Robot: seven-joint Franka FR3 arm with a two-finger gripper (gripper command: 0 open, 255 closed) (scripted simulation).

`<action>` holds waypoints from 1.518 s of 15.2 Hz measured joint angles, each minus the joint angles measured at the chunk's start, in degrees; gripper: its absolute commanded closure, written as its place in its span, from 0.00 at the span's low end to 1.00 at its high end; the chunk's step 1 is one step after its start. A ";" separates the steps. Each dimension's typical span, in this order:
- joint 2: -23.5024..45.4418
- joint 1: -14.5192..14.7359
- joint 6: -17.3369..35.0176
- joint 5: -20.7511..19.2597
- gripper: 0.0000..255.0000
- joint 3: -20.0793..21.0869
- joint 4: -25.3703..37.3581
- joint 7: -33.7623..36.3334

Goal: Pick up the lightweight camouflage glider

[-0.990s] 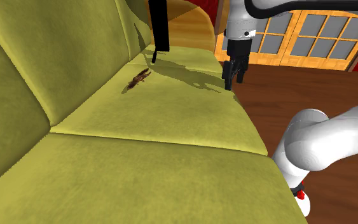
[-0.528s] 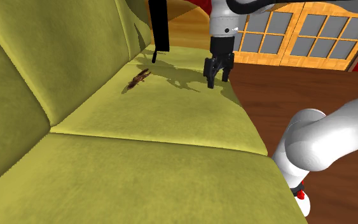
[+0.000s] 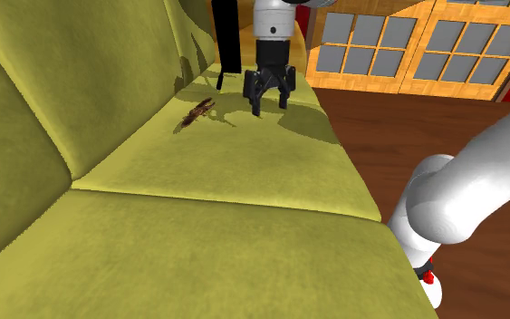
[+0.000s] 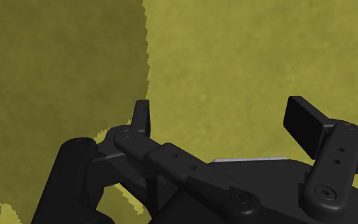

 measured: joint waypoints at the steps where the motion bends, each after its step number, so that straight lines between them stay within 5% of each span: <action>1: 1.30 -0.01 0.48 0.15 0.00 0.36 1.05 0.95; 14: 28.66 2.37 -1.58 -2.28 0.00 5.95 33.77 17.13; 22: 29.71 2.50 3.23 -2.43 0.00 5.98 30.19 17.63; 23: 29.66 2.51 3.59 -2.42 1.00 5.98 29.79 17.63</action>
